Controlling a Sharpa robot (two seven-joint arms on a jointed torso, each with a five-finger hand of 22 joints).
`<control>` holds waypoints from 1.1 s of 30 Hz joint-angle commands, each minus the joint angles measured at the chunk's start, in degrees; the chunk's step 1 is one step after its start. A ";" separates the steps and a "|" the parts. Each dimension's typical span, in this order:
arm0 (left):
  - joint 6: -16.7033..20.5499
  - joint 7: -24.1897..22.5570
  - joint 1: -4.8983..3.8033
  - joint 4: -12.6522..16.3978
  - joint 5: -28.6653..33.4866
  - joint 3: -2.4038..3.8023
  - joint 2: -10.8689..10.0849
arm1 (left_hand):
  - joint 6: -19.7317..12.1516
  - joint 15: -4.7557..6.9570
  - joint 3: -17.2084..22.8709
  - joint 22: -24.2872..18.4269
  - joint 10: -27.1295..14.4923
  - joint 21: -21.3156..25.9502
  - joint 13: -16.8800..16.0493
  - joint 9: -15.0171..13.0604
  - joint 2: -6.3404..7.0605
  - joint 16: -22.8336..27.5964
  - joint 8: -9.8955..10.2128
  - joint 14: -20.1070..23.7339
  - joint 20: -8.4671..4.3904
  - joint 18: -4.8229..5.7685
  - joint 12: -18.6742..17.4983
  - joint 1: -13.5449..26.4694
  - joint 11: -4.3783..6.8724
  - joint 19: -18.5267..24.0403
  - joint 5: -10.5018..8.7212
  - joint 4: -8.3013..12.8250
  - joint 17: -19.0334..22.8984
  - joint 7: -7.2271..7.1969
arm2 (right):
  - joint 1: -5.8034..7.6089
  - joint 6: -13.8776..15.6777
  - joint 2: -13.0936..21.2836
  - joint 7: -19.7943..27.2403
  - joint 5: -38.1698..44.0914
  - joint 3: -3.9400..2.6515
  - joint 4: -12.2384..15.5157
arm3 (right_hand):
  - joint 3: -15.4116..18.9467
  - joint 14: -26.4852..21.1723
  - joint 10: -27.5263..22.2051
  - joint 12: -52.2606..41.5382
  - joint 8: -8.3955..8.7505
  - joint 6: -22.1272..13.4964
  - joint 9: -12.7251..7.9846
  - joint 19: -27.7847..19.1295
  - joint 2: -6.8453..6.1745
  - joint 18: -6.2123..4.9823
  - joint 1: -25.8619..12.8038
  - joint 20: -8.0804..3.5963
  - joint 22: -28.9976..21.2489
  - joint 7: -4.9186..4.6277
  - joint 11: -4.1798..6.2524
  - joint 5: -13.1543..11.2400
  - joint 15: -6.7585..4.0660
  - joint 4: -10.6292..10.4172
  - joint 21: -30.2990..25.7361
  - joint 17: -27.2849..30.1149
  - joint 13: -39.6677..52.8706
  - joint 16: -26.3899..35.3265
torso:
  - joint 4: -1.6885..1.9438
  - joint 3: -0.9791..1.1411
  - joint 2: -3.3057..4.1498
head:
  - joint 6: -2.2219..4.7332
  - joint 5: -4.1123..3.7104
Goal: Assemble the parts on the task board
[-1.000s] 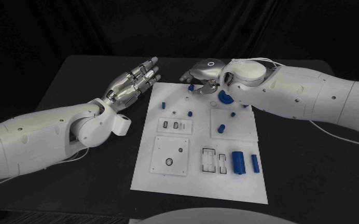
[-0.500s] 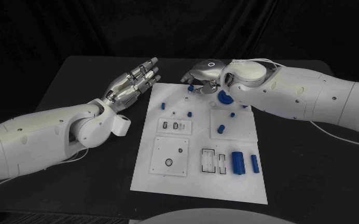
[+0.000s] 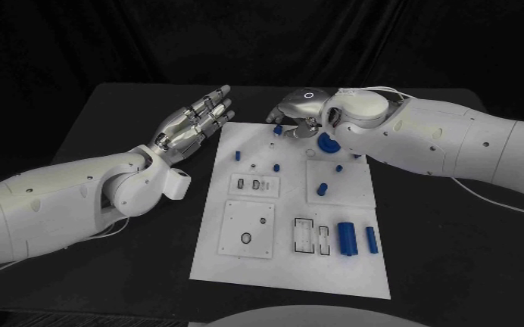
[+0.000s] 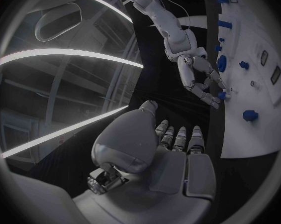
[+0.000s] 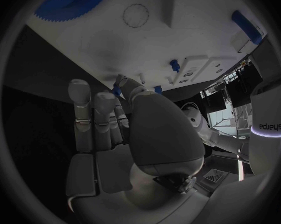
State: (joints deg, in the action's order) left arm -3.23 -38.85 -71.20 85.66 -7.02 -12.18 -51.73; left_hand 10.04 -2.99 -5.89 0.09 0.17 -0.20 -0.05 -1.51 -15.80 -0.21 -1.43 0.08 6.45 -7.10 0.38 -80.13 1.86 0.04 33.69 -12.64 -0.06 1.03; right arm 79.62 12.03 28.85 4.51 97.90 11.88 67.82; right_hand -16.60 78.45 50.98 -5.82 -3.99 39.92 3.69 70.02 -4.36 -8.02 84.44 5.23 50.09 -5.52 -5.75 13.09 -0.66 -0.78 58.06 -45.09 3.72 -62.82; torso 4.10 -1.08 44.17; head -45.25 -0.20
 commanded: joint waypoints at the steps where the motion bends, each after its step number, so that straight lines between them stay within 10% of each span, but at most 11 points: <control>1: -0.74 -8.14 -0.12 0.05 0.00 0.04 0.14 | 0.16 -0.29 0.35 -0.09 -0.17 0.20 0.05 -0.08 -0.56 0.21 -0.33 -0.08 0.42 -0.52 -0.38 -0.22 -0.39 -0.04 0.02 -0.13 0.06 0.09 | -0.24 -0.97 -0.08 -1.36 0.10 -0.02 -0.05 | -0.01 -0.43 -0.12 0.27 -0.18 0.35 0.10 -0.33 0.00 -0.77 0.73 0.00 0.01 -0.10 -0.44 0.41 -0.08 0.49 -0.30 0.07 -0.06 0.29 | 0.03 0.00 -0.01 | -0.06 0.00; 33: -1.08 -7.48 -0.11 -0.25 0.00 0.04 0.32 | 0.06 -0.40 0.72 -0.09 -0.17 0.20 0.05 -0.07 -0.56 0.21 -0.31 -0.08 0.47 -0.48 -0.38 -0.27 -0.41 -0.04 0.00 0.02 0.06 0.11 | -0.53 2.15 -0.12 0.76 0.10 -0.02 -0.12 | -4.79 -0.12 8.23 -2.91 -0.73 6.08 0.49 -0.23 0.37 -0.62 -0.84 0.16 2.19 -2.26 0.30 1.21 0.14 0.37 0.37 -1.01 0.29 -0.57 | 0.06 -0.02 0.00 | -0.40 0.03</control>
State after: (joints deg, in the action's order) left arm -3.60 -38.85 -71.20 85.34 -7.03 -12.18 -51.53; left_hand 10.04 -2.98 -5.57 0.05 0.17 -0.20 -0.10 -1.51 -16.02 -0.21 -1.43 0.08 6.44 -7.10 0.38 -80.36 1.86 0.04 33.68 -12.64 -0.05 1.03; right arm 79.26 12.34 28.68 4.82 97.89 11.88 67.64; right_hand -21.04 78.45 58.79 -8.48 -4.54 45.75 4.16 70.03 -4.00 -8.02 84.05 5.23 52.20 -7.68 -5.54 14.11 -0.67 -0.48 58.06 -46.02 3.92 -63.04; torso 4.18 -1.10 44.18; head -45.63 -0.17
